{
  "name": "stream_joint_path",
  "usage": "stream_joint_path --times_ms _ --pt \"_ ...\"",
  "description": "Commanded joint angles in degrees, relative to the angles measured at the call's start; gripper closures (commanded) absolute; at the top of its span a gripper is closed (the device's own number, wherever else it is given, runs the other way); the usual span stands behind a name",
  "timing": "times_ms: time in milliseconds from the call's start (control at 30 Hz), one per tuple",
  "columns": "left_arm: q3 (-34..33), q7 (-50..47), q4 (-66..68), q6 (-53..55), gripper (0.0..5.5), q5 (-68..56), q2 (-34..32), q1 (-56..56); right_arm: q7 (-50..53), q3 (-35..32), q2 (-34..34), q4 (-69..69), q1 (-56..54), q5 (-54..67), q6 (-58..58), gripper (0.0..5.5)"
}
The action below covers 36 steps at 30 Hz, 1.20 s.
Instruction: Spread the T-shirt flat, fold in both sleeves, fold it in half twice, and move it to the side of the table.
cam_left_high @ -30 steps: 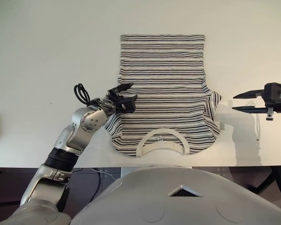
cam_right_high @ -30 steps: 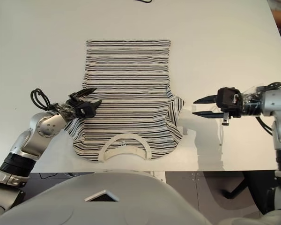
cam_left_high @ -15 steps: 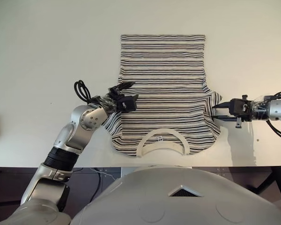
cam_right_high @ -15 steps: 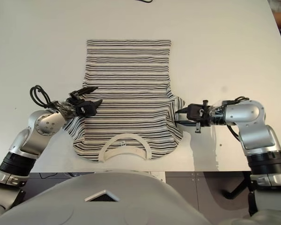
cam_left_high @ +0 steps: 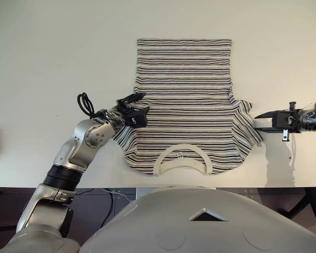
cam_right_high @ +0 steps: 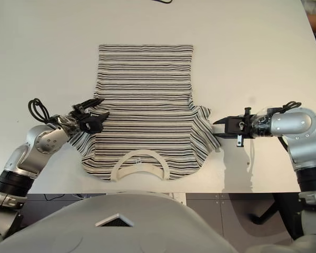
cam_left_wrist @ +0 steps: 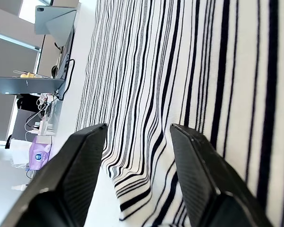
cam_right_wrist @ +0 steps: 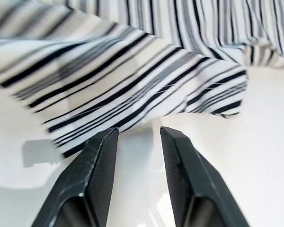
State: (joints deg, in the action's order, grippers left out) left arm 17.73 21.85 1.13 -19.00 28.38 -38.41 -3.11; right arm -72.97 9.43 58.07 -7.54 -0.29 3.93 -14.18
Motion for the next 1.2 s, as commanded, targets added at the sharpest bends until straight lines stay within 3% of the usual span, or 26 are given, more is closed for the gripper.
stream_joint_path --times_ms 33,167,233,333,500,700,967,1200 --pt "-3.23 -3.04 -5.17 -5.10 3.01 -5.08 2.65 1.38 -1.77 -3.44 1.64 4.18 0.40 4.96 4.65 3.89" --pt "-14.80 -2.77 -15.66 1.84 3.01 -17.70 3.29 -0.52 3.99 -8.26 -0.65 3.70 0.33 6.29 8.21 3.89" --pt "-22.43 -0.87 -19.78 11.38 3.01 -25.86 2.85 -5.28 12.07 -12.11 -5.42 3.59 1.24 7.71 11.41 3.89" --pt "-27.93 1.97 -24.82 22.29 3.01 -34.48 4.01 -15.85 24.69 -17.94 -13.93 3.47 2.80 11.29 17.73 3.89" --pt "-29.71 -1.66 -37.00 37.19 3.01 -45.03 13.34 -35.67 40.01 -24.65 -26.46 12.39 3.88 20.40 27.82 3.89" --pt "-33.16 -2.76 -41.85 47.25 3.01 -53.89 18.38 -47.51 43.14 -26.88 -25.93 14.53 2.85 20.15 30.18 3.89" --pt "-33.17 -7.75 -36.74 63.00 3.01 -66.01 22.00 -40.51 43.78 -23.09 -27.08 13.88 -0.73 17.59 30.06 3.89" --pt "-35.30 -10.59 -34.48 65.13 4.19 -68.90 22.65 -36.01 43.93 -22.43 -27.19 12.29 -1.41 15.43 28.18 3.89"
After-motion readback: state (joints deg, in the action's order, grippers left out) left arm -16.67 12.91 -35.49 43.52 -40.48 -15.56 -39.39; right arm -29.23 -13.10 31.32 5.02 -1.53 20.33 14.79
